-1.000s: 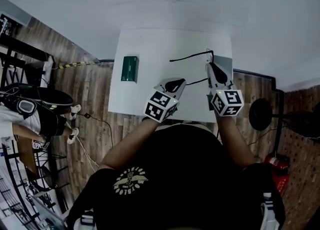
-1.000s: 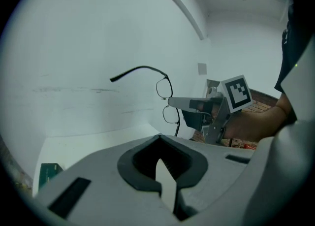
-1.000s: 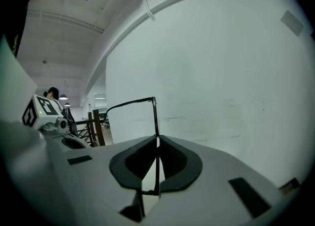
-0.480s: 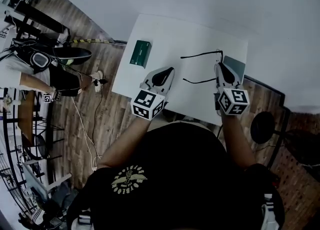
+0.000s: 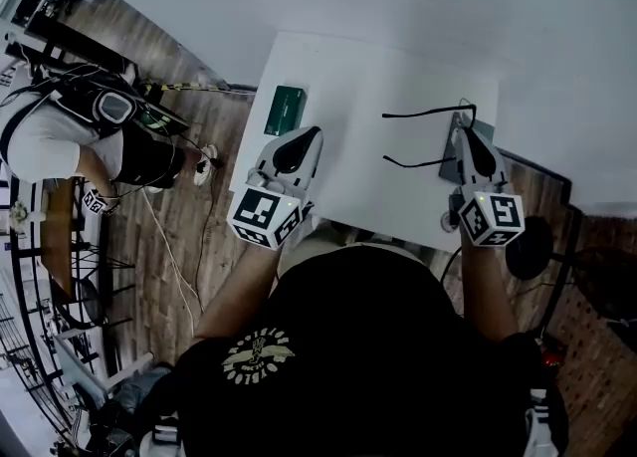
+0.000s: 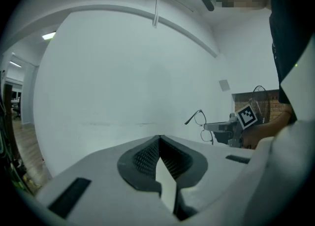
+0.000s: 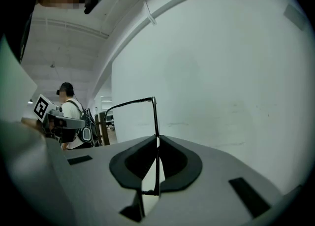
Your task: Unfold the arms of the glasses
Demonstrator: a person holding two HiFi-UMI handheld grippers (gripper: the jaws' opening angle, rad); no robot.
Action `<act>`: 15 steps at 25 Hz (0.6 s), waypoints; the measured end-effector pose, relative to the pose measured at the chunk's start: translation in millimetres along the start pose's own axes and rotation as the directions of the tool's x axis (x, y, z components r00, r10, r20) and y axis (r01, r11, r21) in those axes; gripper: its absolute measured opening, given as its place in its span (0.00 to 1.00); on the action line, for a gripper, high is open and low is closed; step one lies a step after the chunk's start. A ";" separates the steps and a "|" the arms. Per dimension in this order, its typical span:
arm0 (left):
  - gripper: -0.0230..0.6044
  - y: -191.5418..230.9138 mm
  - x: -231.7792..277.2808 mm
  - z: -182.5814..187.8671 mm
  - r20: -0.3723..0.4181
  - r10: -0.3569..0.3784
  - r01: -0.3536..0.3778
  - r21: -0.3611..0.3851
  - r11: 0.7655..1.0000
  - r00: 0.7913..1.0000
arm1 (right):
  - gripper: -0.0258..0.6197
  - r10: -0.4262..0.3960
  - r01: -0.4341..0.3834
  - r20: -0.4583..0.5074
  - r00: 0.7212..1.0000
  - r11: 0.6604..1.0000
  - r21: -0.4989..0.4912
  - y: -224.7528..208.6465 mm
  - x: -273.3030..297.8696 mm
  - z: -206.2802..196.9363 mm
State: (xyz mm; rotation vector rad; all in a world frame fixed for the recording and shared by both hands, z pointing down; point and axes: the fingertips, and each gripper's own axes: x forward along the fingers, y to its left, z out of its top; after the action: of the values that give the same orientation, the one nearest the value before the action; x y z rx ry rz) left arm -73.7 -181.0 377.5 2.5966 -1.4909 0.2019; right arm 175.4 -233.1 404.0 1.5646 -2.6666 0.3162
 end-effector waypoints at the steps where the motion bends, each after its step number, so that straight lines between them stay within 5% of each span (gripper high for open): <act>1: 0.05 6.7 -0.3 8.3 0.005 -0.003 0.003 0.001 1.000 1.000 | 0.07 -0.012 0.012 0.020 1.000 1.000 -0.015 0.7 -1.3 10.9; 15: 0.05 105.7 -31.2 96.2 0.144 -0.065 0.053 0.081 0.995 0.987 | 0.07 -0.151 0.179 0.187 0.971 0.974 -0.140 60.7 -12.4 108.6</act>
State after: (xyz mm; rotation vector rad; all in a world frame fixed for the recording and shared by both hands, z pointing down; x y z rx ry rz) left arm -176.3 -225.4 283.1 2.7675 -1.4769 0.0639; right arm 136.9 -214.6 286.6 1.8269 -2.5829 -0.0380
